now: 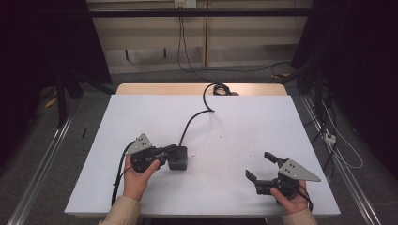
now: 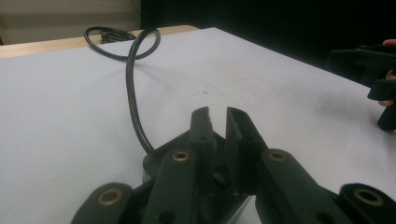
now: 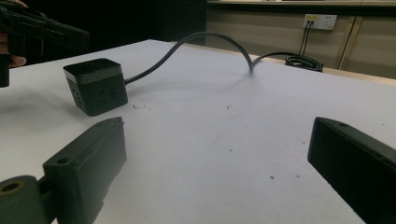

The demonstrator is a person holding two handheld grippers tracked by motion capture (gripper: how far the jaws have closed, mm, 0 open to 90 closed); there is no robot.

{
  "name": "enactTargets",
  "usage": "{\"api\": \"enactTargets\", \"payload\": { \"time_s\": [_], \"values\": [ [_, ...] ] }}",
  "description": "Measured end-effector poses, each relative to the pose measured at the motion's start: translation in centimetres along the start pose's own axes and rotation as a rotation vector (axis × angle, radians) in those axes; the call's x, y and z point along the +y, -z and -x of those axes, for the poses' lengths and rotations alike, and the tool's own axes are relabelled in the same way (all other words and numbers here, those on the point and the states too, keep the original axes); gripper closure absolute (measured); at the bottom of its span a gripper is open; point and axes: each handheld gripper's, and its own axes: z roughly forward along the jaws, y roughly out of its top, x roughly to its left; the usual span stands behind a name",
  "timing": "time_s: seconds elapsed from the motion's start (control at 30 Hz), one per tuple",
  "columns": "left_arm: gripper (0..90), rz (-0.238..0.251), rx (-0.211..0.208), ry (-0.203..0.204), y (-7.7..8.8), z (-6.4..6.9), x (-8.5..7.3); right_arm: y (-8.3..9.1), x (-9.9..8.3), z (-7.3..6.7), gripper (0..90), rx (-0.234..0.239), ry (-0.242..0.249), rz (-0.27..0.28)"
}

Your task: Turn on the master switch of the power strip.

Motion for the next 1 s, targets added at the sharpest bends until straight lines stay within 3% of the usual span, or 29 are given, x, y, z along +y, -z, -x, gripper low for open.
{"api": "enactTargets", "payload": {
  "time_s": [0.37, 0.6, 1.0],
  "values": [
    [89.9, -0.028, 0.001, -0.014, -0.22, 0.19, -0.05, 0.03, 0.02, 0.0, 3.8, -0.002, 0.002, 0.001],
    [90.0, -0.06, -0.001, 0.001, -0.2, 0.22, -0.14, 0.04, 0.04, -0.01, 3.8, -0.003, 0.002, 0.002],
    [90.0, -0.073, -0.001, 0.006, -0.28, 0.23, -0.31, 0.06, 0.05, -0.01, 3.8, -0.002, 0.003, 0.002]
  ]
}}
